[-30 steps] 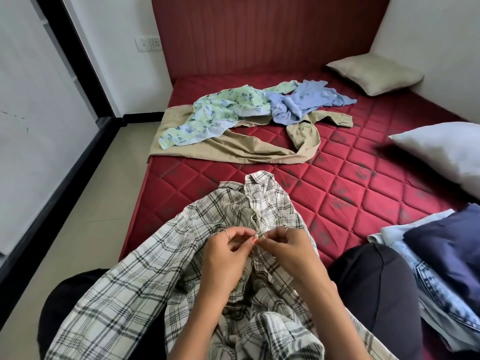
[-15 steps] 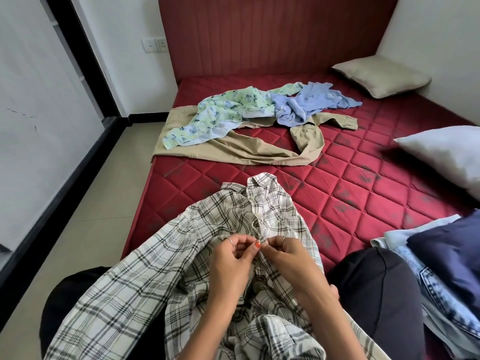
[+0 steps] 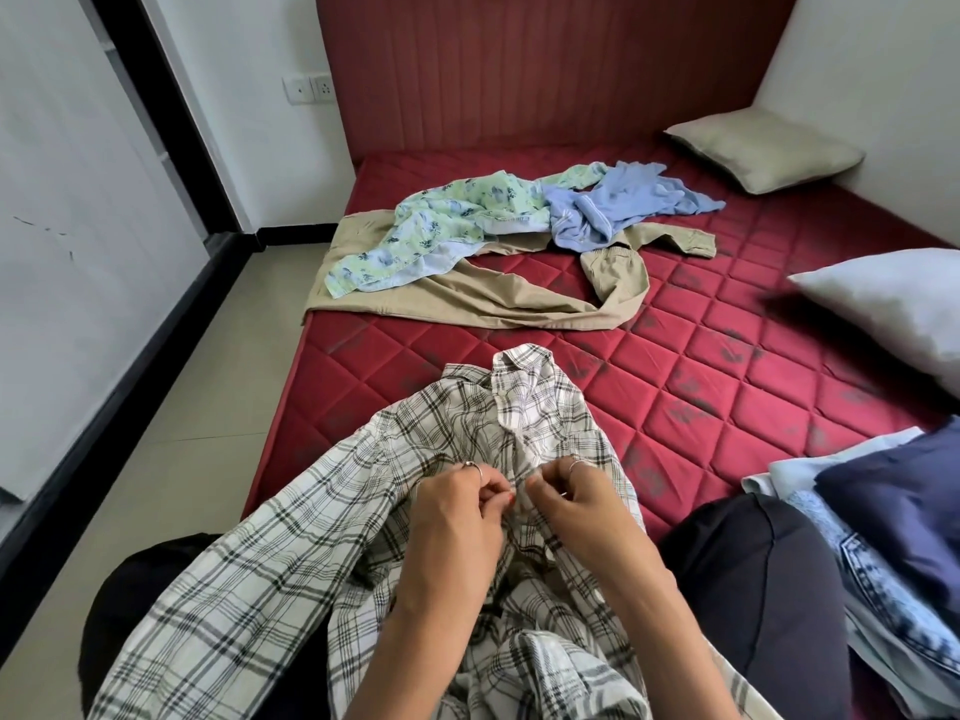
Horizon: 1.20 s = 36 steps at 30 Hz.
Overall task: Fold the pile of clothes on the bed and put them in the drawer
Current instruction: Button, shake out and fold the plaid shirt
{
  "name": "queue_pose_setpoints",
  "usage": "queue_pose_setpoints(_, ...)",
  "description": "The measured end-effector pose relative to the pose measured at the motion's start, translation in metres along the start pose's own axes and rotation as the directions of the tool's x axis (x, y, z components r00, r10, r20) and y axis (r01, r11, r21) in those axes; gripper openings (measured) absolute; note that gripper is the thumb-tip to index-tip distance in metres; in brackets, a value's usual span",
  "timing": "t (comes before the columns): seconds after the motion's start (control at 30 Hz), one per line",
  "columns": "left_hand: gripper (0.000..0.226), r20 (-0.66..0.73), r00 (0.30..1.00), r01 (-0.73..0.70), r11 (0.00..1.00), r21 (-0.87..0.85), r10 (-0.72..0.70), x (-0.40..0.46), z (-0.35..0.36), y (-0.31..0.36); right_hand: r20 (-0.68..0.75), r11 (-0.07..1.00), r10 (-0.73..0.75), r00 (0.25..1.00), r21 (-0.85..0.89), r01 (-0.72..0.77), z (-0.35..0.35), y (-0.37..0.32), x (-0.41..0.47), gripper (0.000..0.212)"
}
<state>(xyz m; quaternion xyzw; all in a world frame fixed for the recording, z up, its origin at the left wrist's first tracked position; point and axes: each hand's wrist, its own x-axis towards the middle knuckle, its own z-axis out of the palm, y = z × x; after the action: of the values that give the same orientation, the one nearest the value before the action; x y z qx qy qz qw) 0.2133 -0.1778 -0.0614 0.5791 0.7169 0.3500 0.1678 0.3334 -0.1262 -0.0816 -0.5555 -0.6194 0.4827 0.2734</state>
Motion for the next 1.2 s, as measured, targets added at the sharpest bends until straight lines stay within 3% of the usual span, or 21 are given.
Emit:
queue_pose_setpoints(0.13,0.016,0.069,0.994,0.093,0.994,-0.061,-0.089,-0.003,0.000,0.000,0.057,0.986,-0.039,0.998,-0.160,0.048,0.002,-0.001,-0.005,0.022)
queue_pose_setpoints(0.4,0.017,0.097,0.977,0.200,0.970,-0.138,-0.188,-0.006,-0.003,-0.001,-0.010,0.981,-0.080,0.997,-0.178,0.077,0.004,-0.003,-0.010,0.014)
queue_pose_setpoints(0.67,0.021,0.137,0.974,0.188,0.981,-0.050,-0.180,-0.006,0.000,-0.003,-0.018,0.974,-0.129,0.991,-0.188,0.123,0.007,-0.004,-0.016,0.008)
queue_pose_setpoints(1.0,0.015,0.114,0.973,0.215,0.968,-0.131,-0.201,-0.007,-0.003,0.001,0.000,0.966,-0.142,0.990,-0.216,0.139,0.007,-0.002,-0.015,0.009)
queue_pose_setpoints(1.2,0.021,0.055,0.993,0.110,0.986,-0.127,-0.104,-0.008,0.000,-0.002,0.026,0.985,-0.100,0.995,-0.140,0.103,0.005,0.002,-0.012,0.010)
